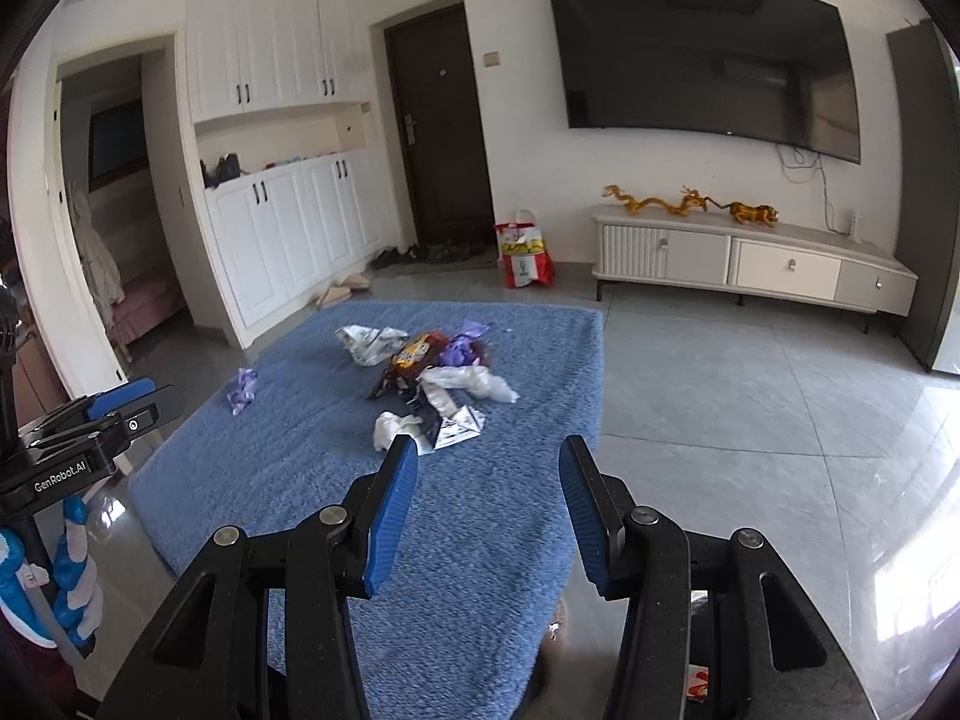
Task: Collect trash
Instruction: 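Bring both open tools back over the remaining trash on the rug, then grasp the white tissue with left tool while right tool grasps blue-white milk carton, then carry tissue and carton over the white bin and open both tools, then bring both open tools back over the rug, then grasp the brown snack wrapper with left tool while right tool grasps purple bag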
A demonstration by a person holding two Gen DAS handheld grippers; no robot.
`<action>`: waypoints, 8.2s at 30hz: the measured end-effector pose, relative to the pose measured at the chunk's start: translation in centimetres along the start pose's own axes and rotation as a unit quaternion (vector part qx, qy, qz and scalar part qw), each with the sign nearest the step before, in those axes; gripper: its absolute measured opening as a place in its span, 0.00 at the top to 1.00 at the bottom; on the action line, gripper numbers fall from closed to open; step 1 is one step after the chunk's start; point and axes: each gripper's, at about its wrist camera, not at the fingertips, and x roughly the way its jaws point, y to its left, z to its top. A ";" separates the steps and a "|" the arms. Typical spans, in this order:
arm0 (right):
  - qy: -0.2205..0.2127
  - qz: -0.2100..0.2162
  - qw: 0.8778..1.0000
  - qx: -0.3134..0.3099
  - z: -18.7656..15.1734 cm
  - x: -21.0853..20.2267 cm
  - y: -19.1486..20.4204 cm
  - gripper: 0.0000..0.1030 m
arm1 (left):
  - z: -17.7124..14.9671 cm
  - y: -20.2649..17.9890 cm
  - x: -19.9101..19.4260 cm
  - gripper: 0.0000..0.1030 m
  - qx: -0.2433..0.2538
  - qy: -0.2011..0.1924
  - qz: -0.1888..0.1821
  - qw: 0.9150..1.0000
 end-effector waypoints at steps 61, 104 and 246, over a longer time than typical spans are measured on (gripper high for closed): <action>0.157 0.141 0.977 -0.012 0.7 28.8 0.6 0.44 | -2.4 1.2 25.6 0.84 -0.003 0.188 -0.175 0.967; 0.034 0.091 0.992 0.085 -3.7 3.7 -6.2 0.44 | -0.8 1.3 4.9 0.84 -0.019 0.098 -0.114 0.989; 0.130 0.075 0.988 -0.043 7.1 34.9 3.6 0.66 | -1.5 5.0 28.5 0.80 0.097 0.176 -0.103 0.974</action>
